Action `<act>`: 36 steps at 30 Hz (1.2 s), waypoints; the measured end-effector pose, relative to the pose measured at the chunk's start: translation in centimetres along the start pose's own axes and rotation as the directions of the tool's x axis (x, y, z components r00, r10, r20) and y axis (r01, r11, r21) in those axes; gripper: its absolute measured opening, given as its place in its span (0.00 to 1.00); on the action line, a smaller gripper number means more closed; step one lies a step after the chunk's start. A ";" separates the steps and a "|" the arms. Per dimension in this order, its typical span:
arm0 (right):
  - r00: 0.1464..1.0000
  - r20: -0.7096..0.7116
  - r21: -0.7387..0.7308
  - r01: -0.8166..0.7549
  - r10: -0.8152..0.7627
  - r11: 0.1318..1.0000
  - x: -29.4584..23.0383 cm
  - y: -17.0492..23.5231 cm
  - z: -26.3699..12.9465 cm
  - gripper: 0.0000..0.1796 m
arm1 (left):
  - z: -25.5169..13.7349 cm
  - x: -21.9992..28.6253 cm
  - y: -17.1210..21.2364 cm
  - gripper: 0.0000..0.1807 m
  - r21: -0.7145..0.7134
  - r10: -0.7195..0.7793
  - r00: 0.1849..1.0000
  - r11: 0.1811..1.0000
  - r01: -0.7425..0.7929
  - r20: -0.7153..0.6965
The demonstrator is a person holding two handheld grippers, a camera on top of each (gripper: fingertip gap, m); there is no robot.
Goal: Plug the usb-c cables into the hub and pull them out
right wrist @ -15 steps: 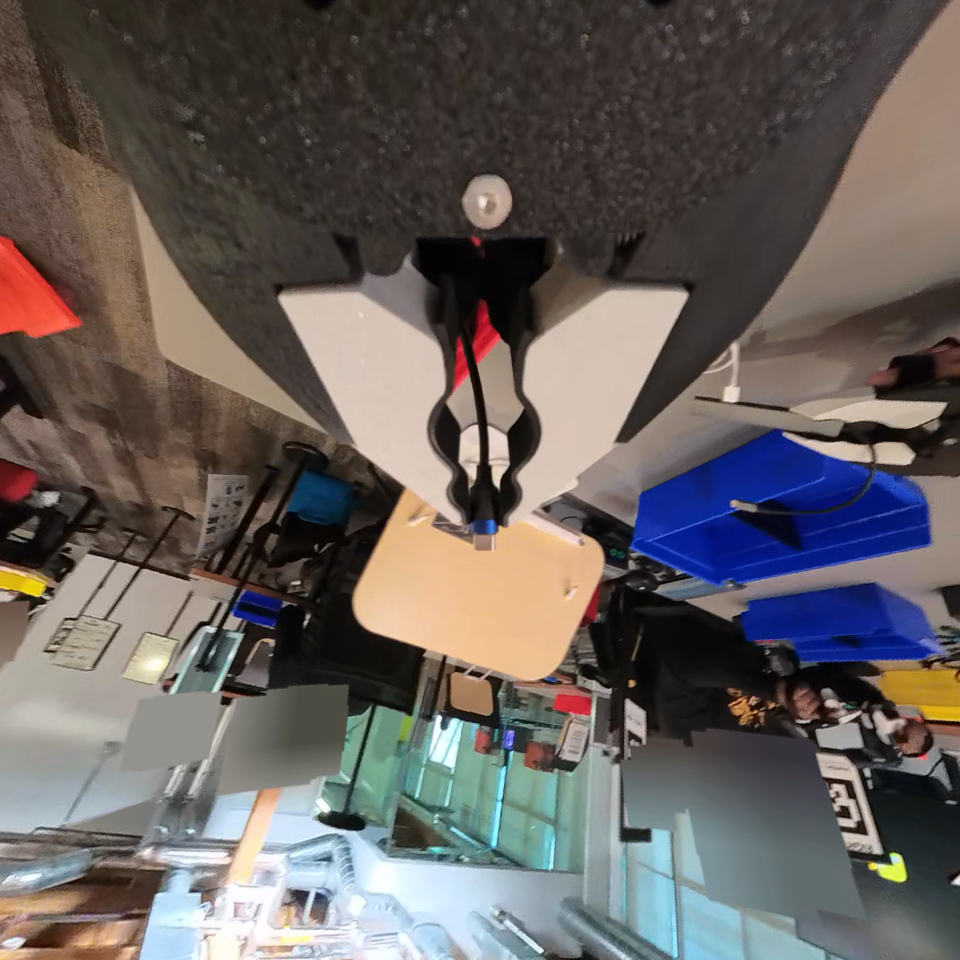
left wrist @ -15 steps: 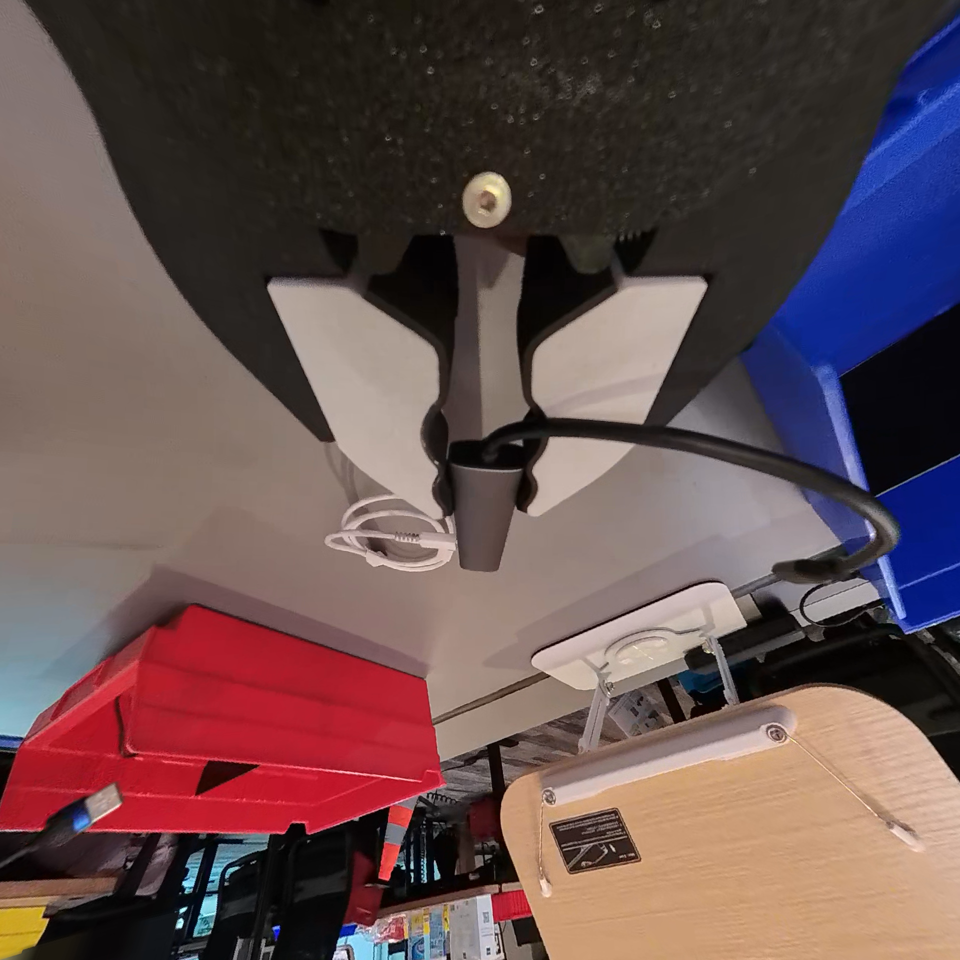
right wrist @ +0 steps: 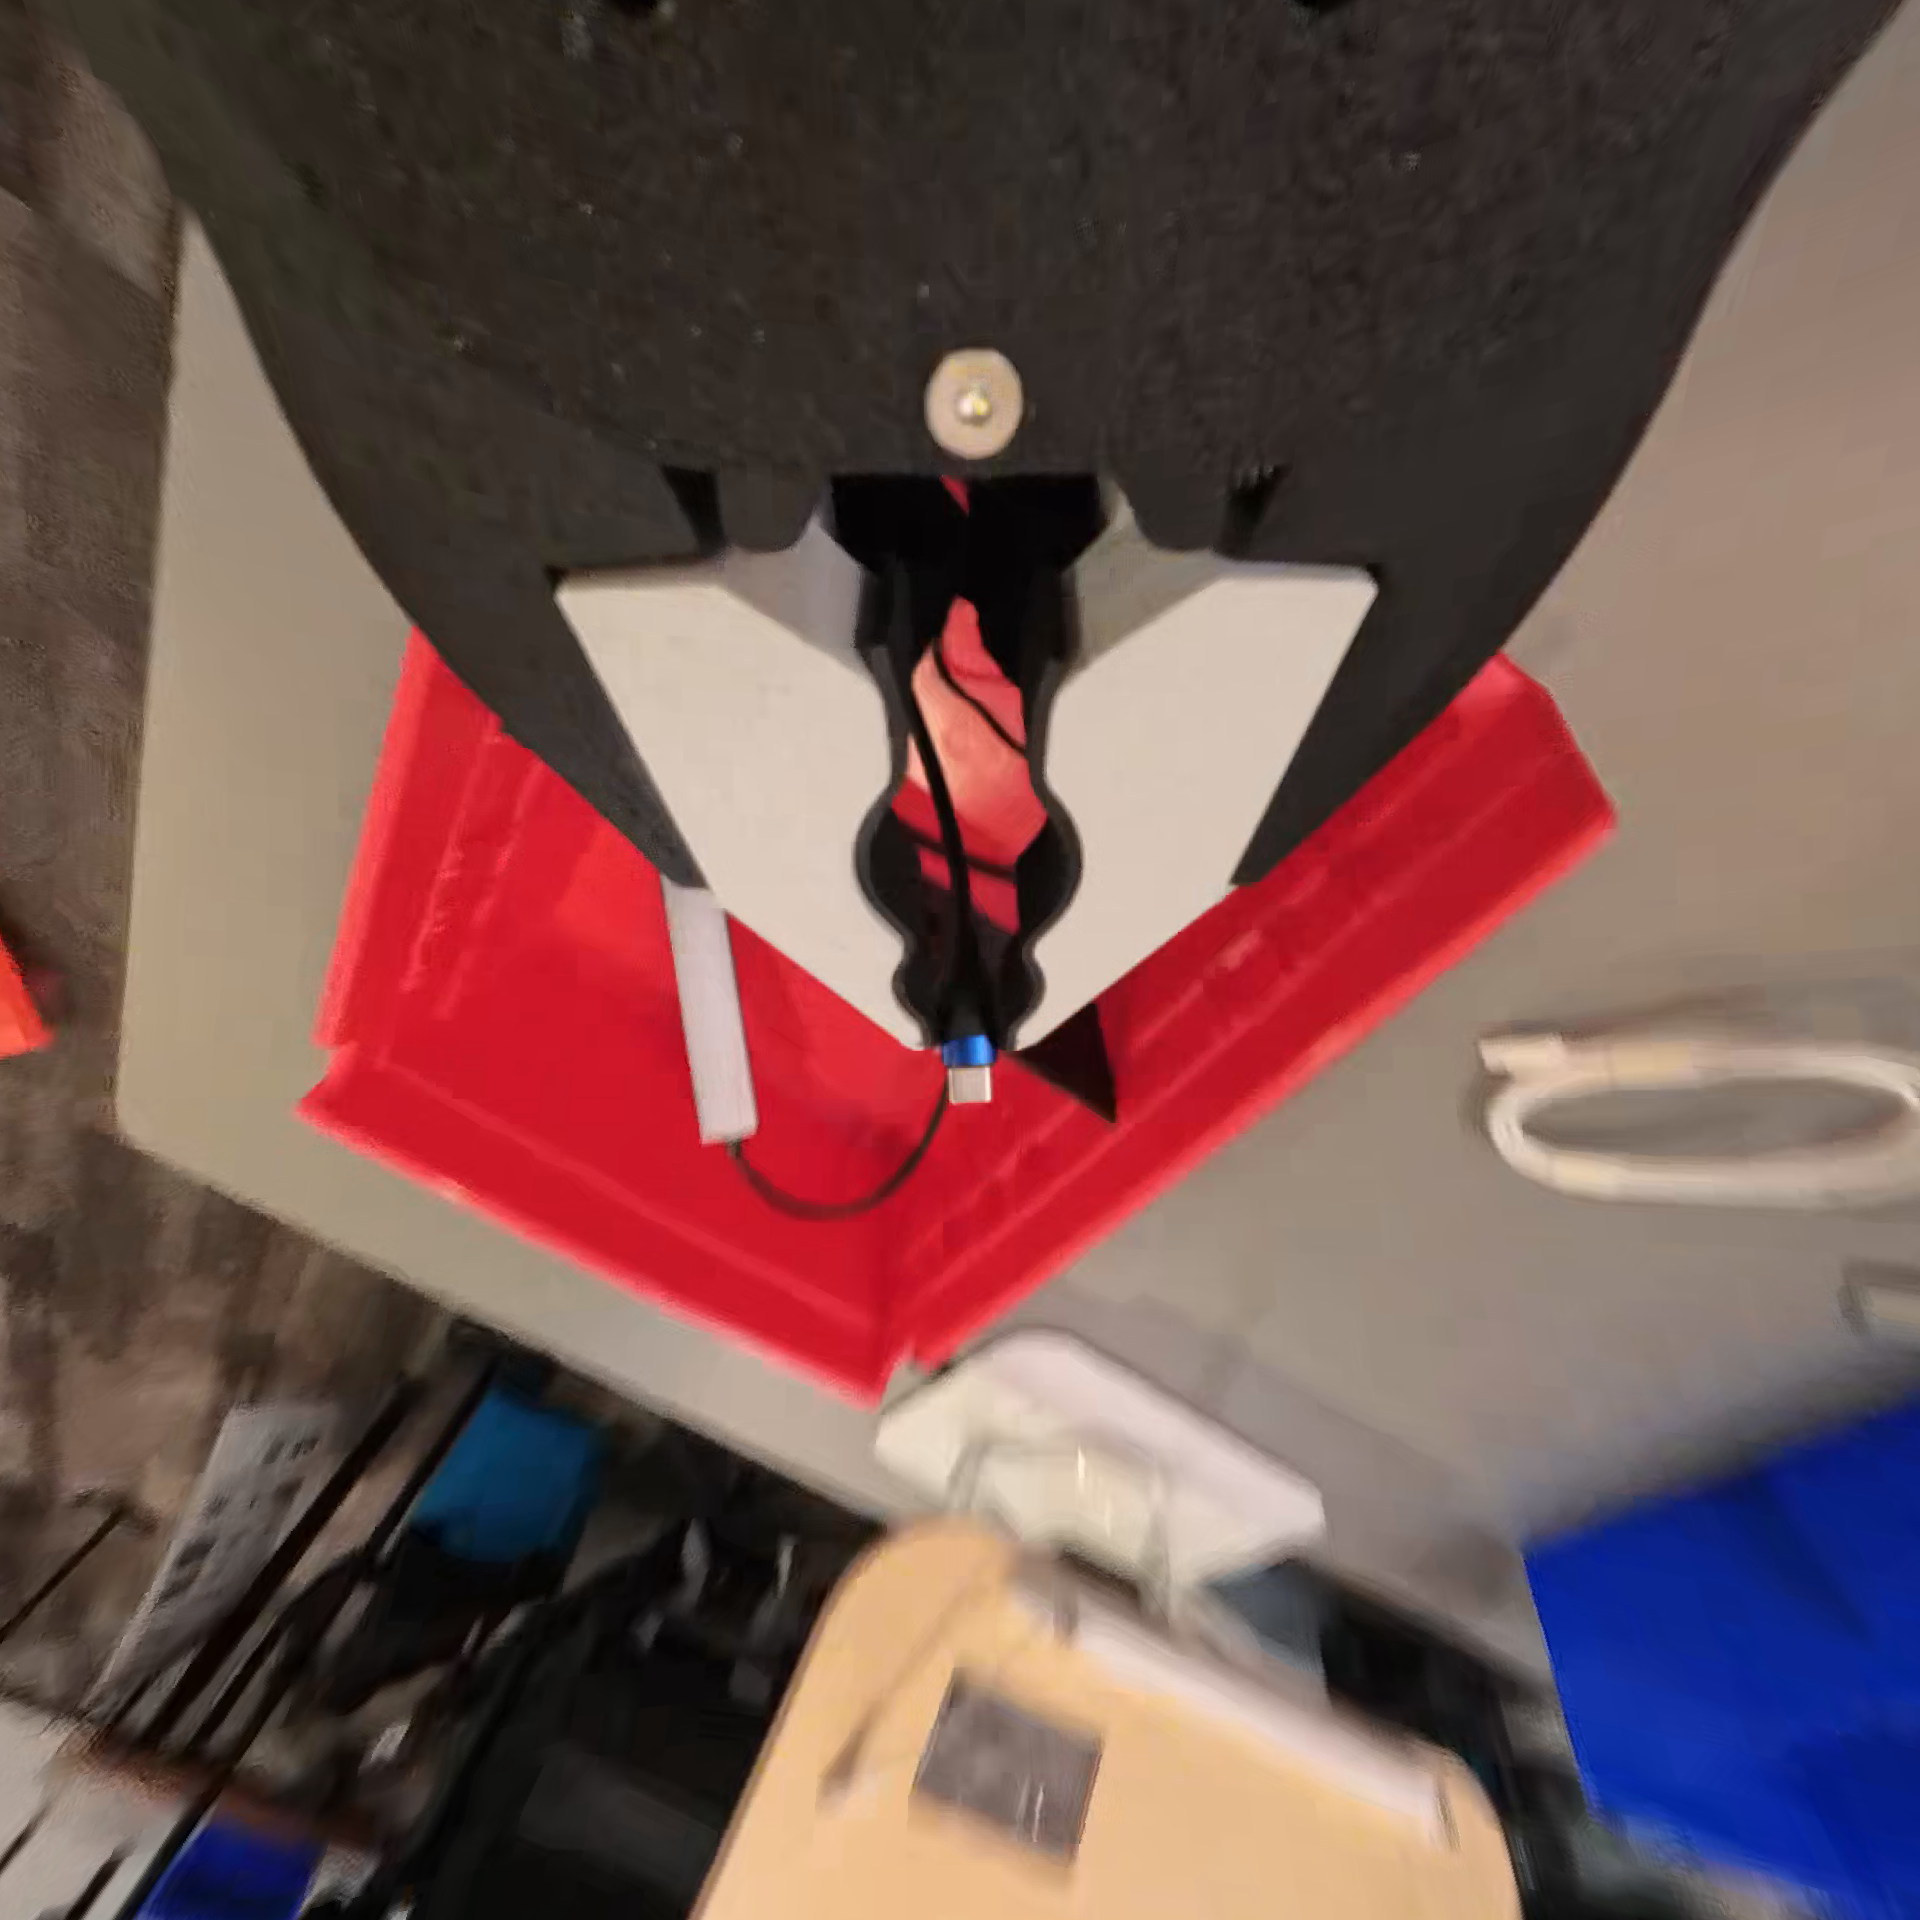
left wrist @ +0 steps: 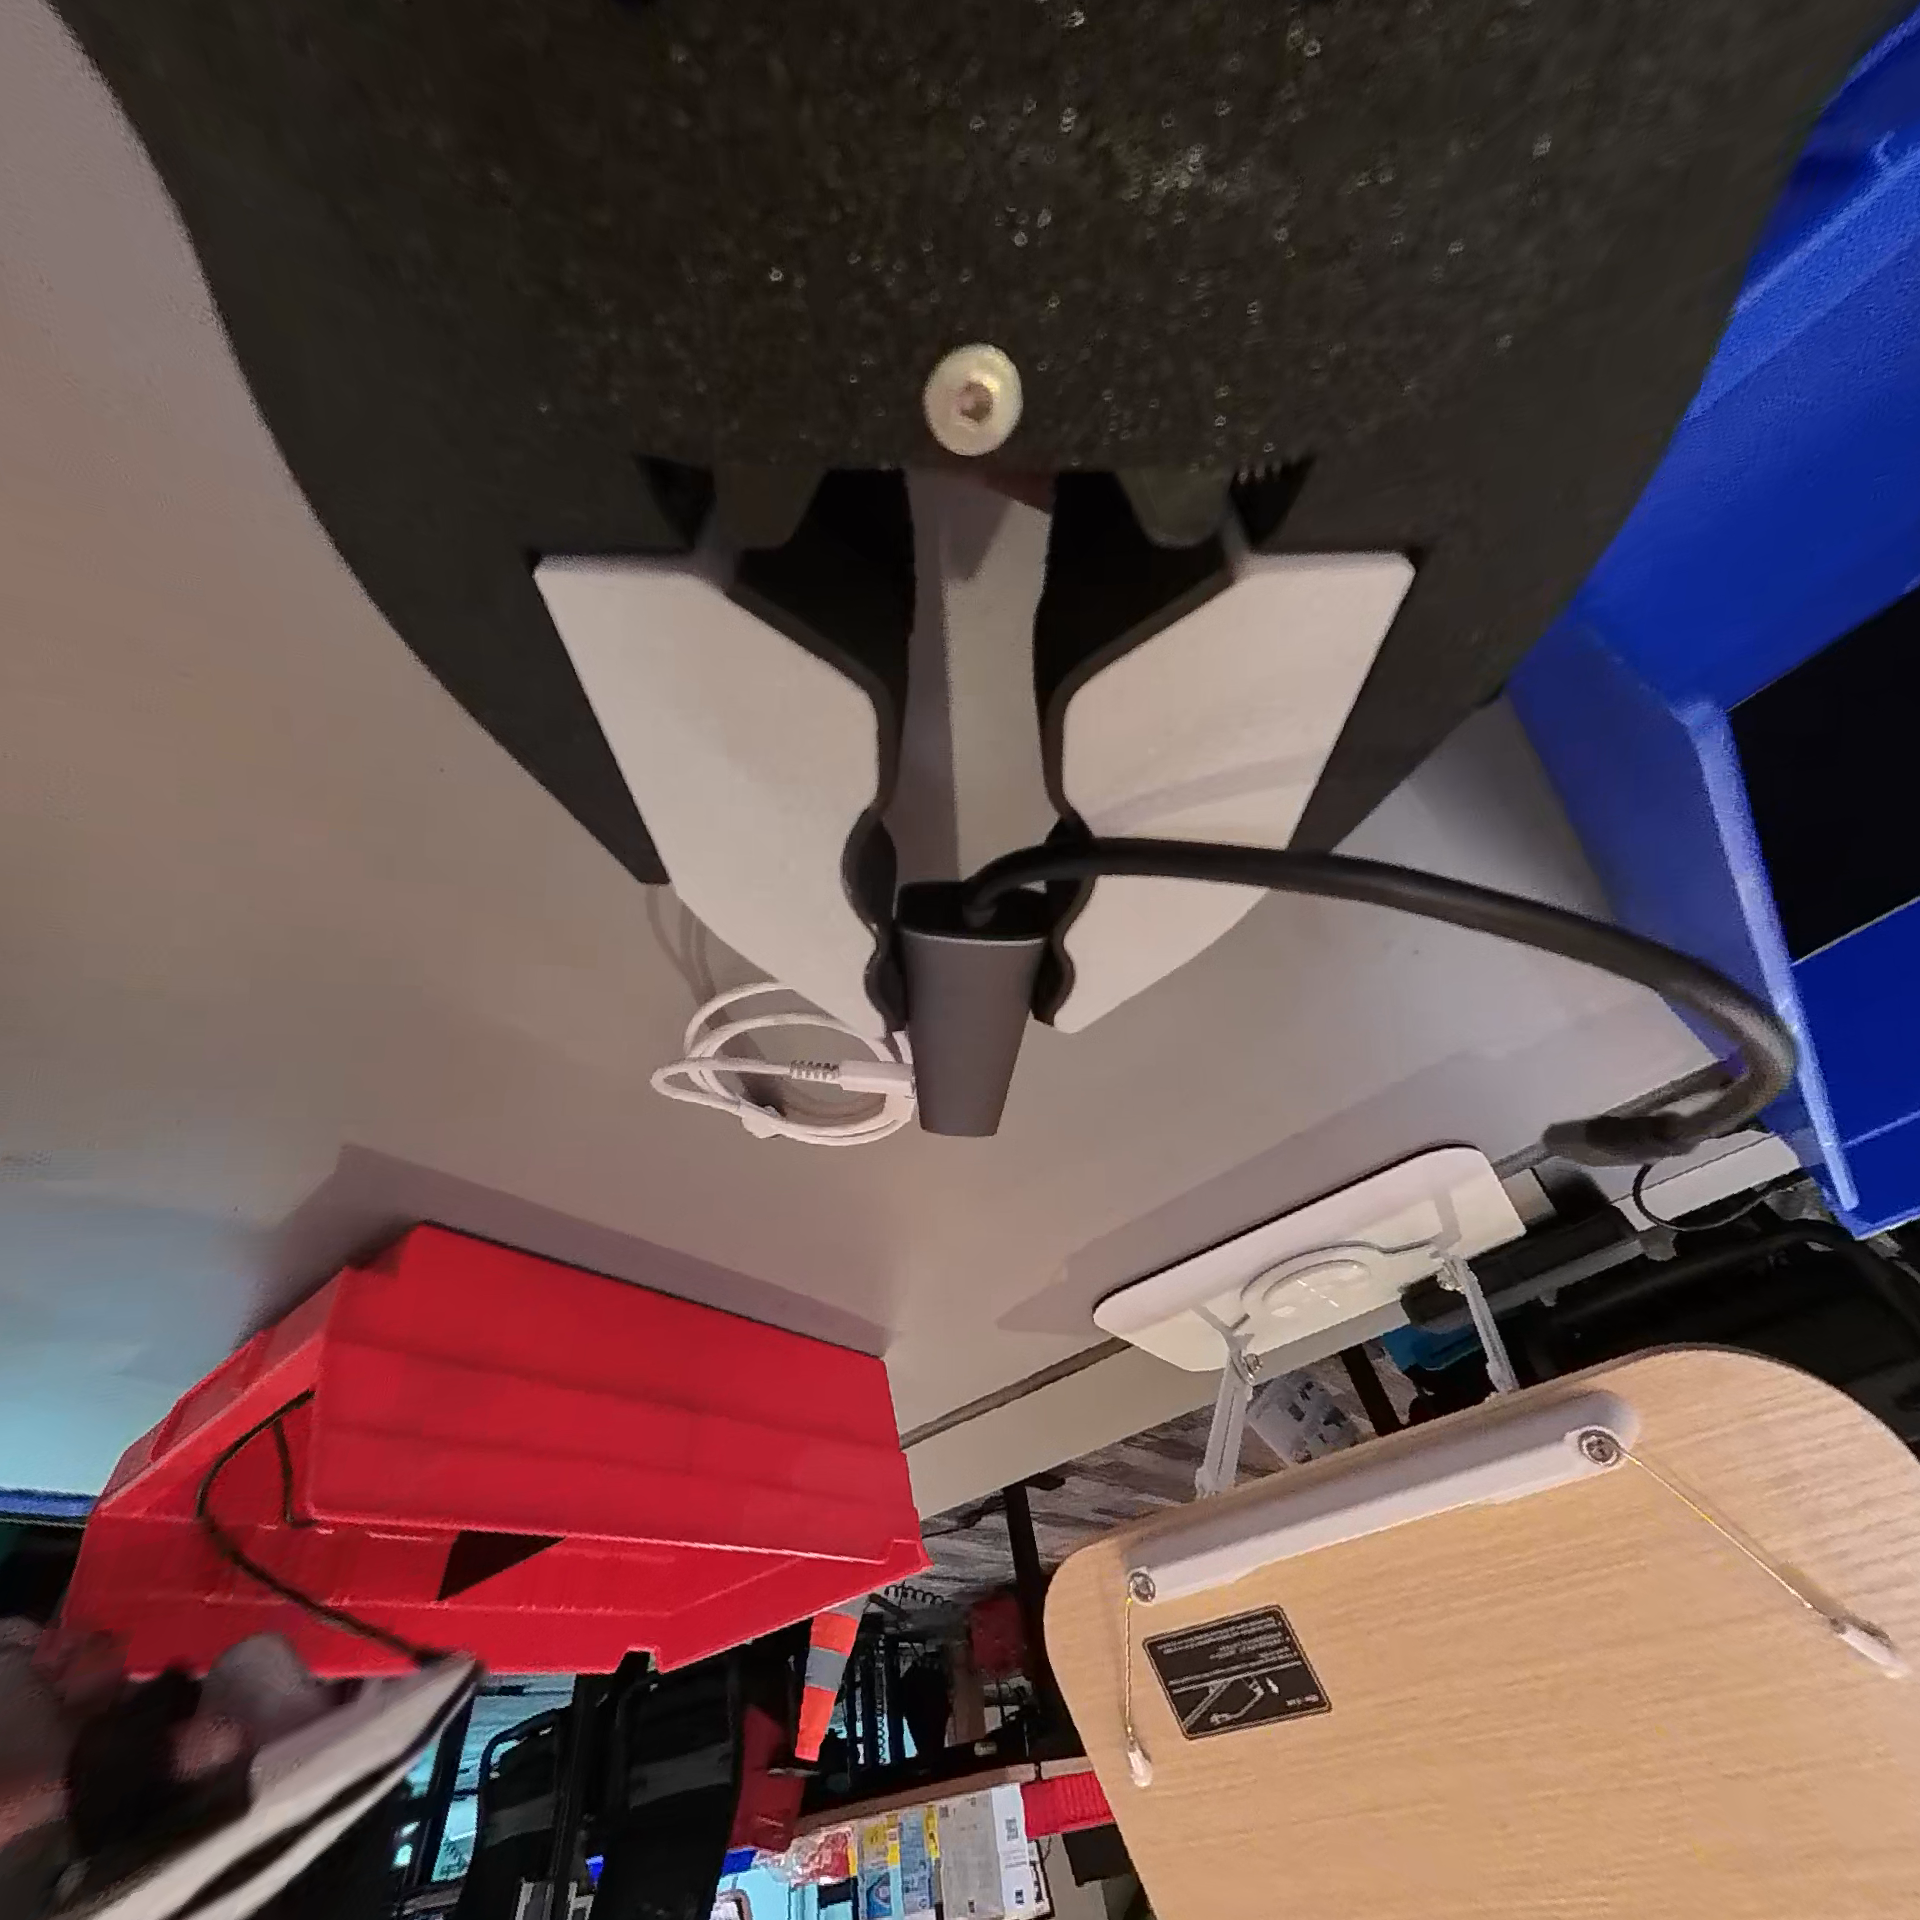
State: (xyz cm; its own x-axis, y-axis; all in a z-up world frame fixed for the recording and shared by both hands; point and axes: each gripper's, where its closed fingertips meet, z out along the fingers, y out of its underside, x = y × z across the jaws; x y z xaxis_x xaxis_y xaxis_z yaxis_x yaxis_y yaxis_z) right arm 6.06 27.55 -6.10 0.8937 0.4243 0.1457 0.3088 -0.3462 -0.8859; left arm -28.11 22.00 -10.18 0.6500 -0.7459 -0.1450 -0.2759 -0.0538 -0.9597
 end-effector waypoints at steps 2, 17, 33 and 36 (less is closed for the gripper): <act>0.992 -0.053 -0.136 0.110 -0.118 0.985 0.2 2.4 1.4 0.06 | 0.1 0.0 0.1 0.13 -0.003 -0.001 1.000 1.000 0.001 -0.004; 0.960 -0.260 -0.265 0.030 -0.101 0.964 1.6 4.8 0.1 0.18 | -0.1 1.0 -0.5 0.13 0.040 -0.010 0.998 0.999 0.013 -0.059; 0.960 0.172 0.175 -0.250 0.220 0.952 -27.8 -2.1 4.9 0.13 | 0.2 2.9 -2.0 0.13 0.127 -0.197 0.971 0.968 0.215 -0.136; 0.943 0.191 0.150 -0.301 0.271 0.942 -27.6 -1.5 5.2 0.14 | 0.2 3.2 -2.2 0.13 0.138 -0.148 0.982 0.977 0.163 -0.116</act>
State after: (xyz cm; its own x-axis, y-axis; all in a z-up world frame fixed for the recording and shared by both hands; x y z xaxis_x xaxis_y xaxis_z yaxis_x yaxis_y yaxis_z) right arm -20.81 20.75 -11.08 0.8650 0.4657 -0.1869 -0.0272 -0.3283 -0.9442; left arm -25.31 19.84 -8.53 0.5975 -0.8014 0.0275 -0.0657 -0.0831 -0.9944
